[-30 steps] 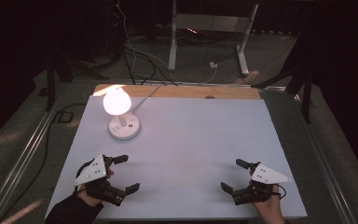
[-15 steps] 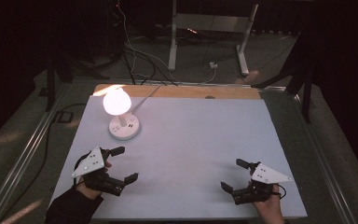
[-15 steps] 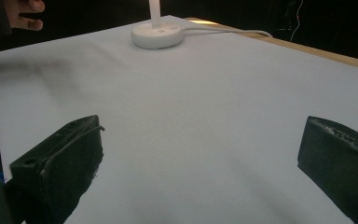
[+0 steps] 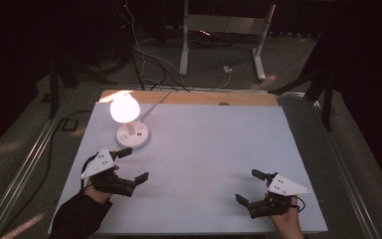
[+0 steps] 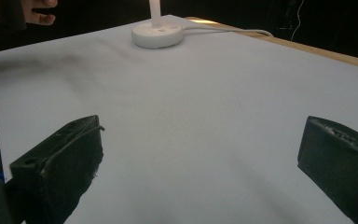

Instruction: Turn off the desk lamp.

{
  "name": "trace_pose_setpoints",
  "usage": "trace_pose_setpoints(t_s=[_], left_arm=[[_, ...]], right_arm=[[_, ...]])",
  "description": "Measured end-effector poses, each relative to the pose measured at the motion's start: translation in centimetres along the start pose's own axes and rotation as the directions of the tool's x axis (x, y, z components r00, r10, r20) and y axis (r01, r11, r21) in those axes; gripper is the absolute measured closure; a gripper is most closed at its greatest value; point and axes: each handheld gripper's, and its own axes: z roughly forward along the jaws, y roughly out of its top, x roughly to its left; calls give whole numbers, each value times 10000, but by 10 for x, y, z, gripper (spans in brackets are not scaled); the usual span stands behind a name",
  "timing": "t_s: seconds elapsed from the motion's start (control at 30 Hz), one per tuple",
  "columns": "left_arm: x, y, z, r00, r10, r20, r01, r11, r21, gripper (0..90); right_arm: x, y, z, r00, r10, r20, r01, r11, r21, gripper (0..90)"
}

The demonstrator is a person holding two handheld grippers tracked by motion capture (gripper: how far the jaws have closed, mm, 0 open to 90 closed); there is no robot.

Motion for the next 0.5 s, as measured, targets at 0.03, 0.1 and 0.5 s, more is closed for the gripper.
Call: trace_pose_setpoints(t_s=[0.03, 0.1, 0.5], left_arm=[[1, 0, 1, 10000, -16, 16, 16, 10000, -13, 6], [3, 1, 3, 9999, -38, -111, 38, 10000, -48, 6], [17, 1, 16, 9968, -64, -794, 82, 9997, 217, 6]], right_arm=[[0, 0, 0, 10000, -4, 1, 4, 10000, -3, 0], [0, 0, 0, 10000, -11, 5, 11, 10000, -9, 0], [0, 0, 0, 10000, 14, -11, -14, 10000, -7, 0]])
